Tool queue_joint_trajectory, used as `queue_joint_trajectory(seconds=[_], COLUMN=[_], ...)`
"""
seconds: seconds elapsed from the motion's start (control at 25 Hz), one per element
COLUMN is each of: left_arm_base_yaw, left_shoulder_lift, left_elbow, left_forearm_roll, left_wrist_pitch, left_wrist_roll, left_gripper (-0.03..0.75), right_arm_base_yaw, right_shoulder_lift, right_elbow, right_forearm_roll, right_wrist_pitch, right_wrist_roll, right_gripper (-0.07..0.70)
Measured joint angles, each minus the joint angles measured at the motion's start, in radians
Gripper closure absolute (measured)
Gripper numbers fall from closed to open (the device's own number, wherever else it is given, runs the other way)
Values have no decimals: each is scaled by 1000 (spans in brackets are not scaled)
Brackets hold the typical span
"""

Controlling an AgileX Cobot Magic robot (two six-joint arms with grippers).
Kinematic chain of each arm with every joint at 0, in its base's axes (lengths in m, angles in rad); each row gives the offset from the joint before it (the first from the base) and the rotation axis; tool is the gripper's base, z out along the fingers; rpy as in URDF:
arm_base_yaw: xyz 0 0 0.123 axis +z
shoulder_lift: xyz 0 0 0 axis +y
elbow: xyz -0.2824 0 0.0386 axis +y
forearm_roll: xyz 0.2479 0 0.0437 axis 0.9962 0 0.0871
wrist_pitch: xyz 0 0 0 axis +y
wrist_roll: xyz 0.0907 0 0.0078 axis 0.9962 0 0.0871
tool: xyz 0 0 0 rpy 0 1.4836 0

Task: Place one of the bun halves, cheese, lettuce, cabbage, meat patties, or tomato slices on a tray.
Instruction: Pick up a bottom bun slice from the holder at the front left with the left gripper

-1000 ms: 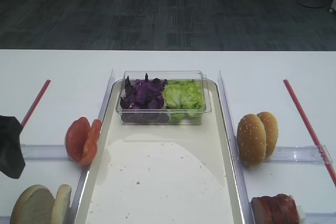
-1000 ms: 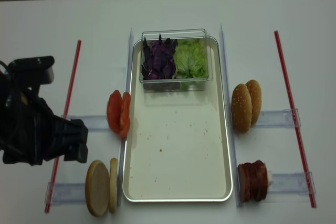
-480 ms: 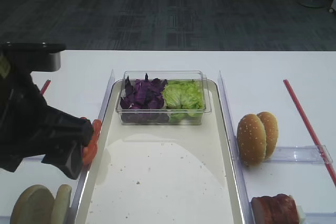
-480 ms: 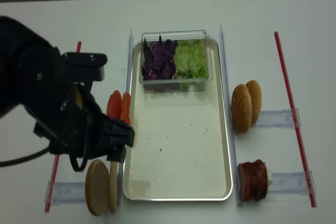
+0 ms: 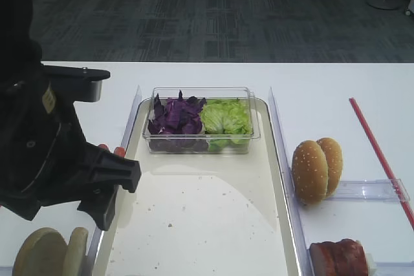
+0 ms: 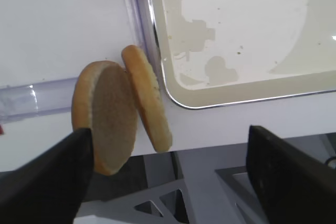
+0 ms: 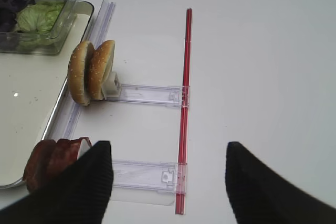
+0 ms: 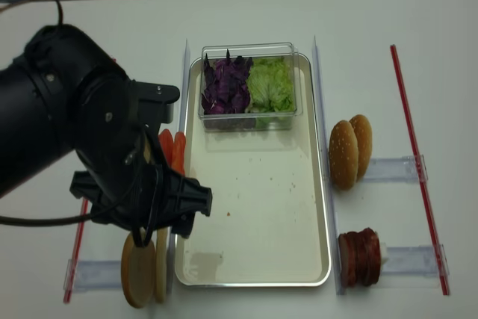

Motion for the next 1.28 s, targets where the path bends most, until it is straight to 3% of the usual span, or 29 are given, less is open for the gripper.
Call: queue_joint_trajectory(seconds=[0.64,0.84,1.28], left_arm_base_yaw=[-143,-165,-168], left_shoulder_lift=[23,53,105], left_elbow=[-2,-2,-2], left_forearm_roll=[112,130,156], left_wrist_pitch=[-21,-17,-4], left_wrist_roll=[-294,-317,-340], left_gripper=[170,176,270], right_arm_base_yaw=[0,0,0], right_shoulder_lift=[0,0,0], right_elbow=[0,0,0], right_forearm_roll=[0,0,0], right_wrist_pitch=[0,0,0], right_wrist_roll=[2,2,2], right_gripper=[143,143,143])
